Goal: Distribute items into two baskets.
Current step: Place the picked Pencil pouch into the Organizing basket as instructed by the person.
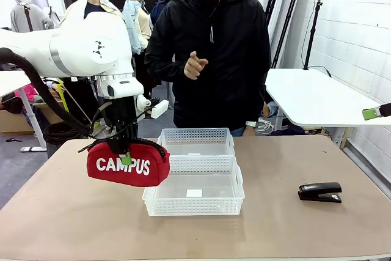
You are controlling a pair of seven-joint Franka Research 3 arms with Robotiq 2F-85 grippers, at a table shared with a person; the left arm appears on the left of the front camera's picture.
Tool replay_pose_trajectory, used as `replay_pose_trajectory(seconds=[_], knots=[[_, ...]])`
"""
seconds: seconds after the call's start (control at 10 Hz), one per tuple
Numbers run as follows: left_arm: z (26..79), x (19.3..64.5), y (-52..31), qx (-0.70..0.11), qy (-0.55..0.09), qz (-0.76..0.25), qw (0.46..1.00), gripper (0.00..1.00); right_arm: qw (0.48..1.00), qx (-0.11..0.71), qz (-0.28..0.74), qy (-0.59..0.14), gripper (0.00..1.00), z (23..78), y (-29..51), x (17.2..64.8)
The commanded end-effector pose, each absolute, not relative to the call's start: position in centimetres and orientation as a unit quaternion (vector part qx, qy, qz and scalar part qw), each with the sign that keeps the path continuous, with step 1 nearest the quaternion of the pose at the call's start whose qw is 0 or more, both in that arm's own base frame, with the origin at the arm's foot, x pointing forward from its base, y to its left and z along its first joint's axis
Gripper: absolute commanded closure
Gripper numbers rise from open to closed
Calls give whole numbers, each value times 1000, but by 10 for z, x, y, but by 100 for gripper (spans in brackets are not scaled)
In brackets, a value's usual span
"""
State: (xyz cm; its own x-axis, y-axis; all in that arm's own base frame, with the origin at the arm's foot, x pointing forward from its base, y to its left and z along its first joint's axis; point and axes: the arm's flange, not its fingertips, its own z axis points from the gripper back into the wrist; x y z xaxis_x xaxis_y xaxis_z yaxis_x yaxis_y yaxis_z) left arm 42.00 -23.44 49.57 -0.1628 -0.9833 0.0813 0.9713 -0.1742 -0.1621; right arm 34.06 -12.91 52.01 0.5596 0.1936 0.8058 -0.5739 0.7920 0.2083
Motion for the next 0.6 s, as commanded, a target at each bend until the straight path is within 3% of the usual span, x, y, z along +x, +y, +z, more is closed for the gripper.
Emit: replay_pose_trajectory(seconds=[0.0,0.5], knots=[[497,420,-234,-83,35,-761,643,100,844,242,227,-422,0,518,-129,343],[497,420,-234,-83,35,-761,643,100,844,242,227,-422,0,518,-129,343]])
